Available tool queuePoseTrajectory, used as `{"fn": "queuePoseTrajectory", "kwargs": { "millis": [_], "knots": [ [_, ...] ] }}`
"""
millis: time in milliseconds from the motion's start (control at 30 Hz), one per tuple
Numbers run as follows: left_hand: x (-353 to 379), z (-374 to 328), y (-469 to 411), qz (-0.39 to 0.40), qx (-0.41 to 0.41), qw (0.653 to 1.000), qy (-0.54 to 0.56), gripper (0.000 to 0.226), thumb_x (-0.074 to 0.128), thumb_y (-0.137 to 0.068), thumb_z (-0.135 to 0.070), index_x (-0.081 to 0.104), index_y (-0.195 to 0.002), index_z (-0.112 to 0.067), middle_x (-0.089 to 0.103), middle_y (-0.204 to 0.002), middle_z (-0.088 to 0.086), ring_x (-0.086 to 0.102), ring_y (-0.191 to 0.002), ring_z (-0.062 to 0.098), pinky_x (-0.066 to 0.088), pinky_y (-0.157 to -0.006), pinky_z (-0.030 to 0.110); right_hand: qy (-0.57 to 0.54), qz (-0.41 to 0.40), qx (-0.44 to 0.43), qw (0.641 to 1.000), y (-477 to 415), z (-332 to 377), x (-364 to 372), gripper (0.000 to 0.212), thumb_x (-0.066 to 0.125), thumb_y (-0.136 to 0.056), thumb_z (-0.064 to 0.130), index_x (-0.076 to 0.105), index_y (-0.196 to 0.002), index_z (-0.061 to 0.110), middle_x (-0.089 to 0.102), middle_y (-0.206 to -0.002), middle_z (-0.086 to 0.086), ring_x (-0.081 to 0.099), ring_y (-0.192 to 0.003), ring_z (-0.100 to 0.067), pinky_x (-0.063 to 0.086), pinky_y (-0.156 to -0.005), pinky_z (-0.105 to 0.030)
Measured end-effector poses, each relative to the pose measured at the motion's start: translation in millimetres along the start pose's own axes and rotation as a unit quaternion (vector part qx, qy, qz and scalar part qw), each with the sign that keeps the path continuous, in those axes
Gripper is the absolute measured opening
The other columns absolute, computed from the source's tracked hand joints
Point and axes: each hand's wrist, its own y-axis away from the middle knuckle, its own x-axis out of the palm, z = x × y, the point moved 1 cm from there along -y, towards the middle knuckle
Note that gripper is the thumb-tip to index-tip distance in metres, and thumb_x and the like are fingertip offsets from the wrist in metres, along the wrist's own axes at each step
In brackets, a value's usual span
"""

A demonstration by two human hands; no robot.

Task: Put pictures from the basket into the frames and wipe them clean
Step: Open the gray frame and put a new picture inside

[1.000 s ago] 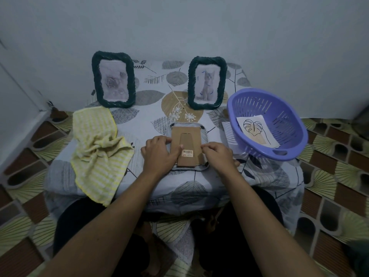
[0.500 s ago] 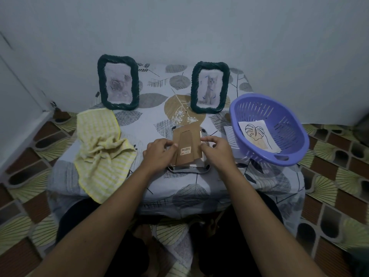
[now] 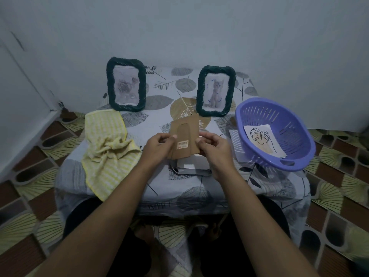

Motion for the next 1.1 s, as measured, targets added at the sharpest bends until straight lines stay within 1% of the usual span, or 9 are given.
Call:
{"fn": "queuePoseTrajectory", "kwargs": {
  "millis": [67,200,333,433,600,700,833,933,1100],
  "knots": [
    [-9,4,-1,-0.012,-0.013,1.0,0.0,0.056,0.07,-0.074,-0.052,0.069,-0.114,-0.013,0.07,-0.105,0.001,0.067,-0.096,0.015,0.055,-0.087,0.03,0.009,0.003,0.003,1.0,1,-3,11,0.02,0.073,-0.086,0.006,0.072,-0.102,0.017,0.073,-0.099,-0.011,0.071,-0.089,-0.021,0.06,-0.079,-0.032],
    [-30,16,-1,-0.018,-0.032,0.999,-0.039,0.035,0.075,-0.086,-0.031,0.066,-0.112,-0.009,0.069,-0.101,0.002,0.067,-0.088,0.013,0.053,-0.074,0.021,0.044,0.032,0.042,0.998,4,-6,37,0.017,0.069,-0.087,0.012,0.073,-0.103,0.014,0.075,-0.095,-0.005,0.072,-0.091,-0.019,0.061,-0.083,-0.033],
    [-53,26,-6,-0.033,-0.039,0.992,-0.118,0.042,0.075,-0.082,-0.037,0.068,-0.113,-0.008,0.072,-0.103,0.002,0.067,-0.095,0.018,0.053,-0.086,0.032,0.108,0.081,0.062,0.989,0,-17,57,0.055,0.057,-0.066,0.045,0.073,-0.111,0.019,0.076,-0.102,0.001,0.07,-0.099,-0.021,0.057,-0.093,-0.046],
    [-64,29,-5,-0.047,-0.036,0.979,-0.193,0.039,0.073,-0.086,-0.031,0.067,-0.117,-0.009,0.067,-0.103,-0.001,0.061,-0.097,0.016,0.041,-0.082,0.023,0.187,0.118,0.061,0.973,16,-2,67,0.064,0.052,-0.073,0.041,0.061,-0.131,0.016,0.069,-0.119,-0.005,0.064,-0.112,-0.026,0.052,-0.1,-0.046],
    [-68,30,-5,-0.07,-0.01,0.971,-0.23,0.05,0.073,-0.085,-0.023,0.062,-0.128,-0.001,0.067,-0.124,0.015,0.062,-0.114,0.028,0.043,-0.087,0.025,0.299,0.174,0.03,0.938,23,1,76,0.043,0.049,-0.094,0.018,0.051,-0.137,0.014,0.06,-0.126,-0.008,0.057,-0.112,-0.025,0.044,-0.09,-0.031],
    [-67,30,-3,-0.078,0.014,0.962,-0.26,0.054,0.074,-0.084,-0.026,0.061,-0.129,0.002,0.066,-0.124,0.019,0.063,-0.113,0.033,0.05,-0.092,0.035,0.403,0.188,-0.012,0.896,21,-4,81,0.036,0.048,-0.092,0.02,0.054,-0.126,0.012,0.062,-0.125,-0.015,0.057,-0.112,-0.037,0.046,-0.096,-0.043],
    [-67,34,-3,-0.077,0.023,0.954,-0.29,0.057,0.073,-0.082,-0.033,0.064,-0.128,0.0,0.067,-0.12,0.02,0.064,-0.109,0.034,0.052,-0.092,0.04,0.461,0.192,-0.06,0.865,21,-6,83,0.01,0.048,-0.092,0.019,0.049,-0.094,0.01,0.062,-0.106,-0.021,0.058,-0.096,-0.04,0.039,-0.072,-0.036],
    [-65,32,-1,-0.077,0.036,0.943,-0.322,0.055,0.067,-0.08,-0.039,0.065,-0.122,-0.004,0.065,-0.114,0.018,0.062,-0.105,0.035,0.051,-0.086,0.04,0.468,0.189,-0.078,0.86,18,-8,81,0.021,0.047,-0.094,0.02,0.058,-0.104,0.005,0.064,-0.11,-0.024,0.06,-0.099,-0.041,0.045,-0.074,-0.035],
    [-50,21,3,-0.071,0.11,0.925,-0.356,0.046,0.066,-0.084,-0.017,0.059,-0.128,-0.006,0.057,-0.121,0.019,0.054,-0.111,0.036,0.047,-0.092,0.045,0.432,0.17,-0.098,0.88,3,0,60,0.038,0.048,-0.094,0.023,0.063,-0.129,0.02,0.068,-0.124,-0.009,0.064,-0.104,-0.028,0.052,-0.093,-0.038]
  ]
}}
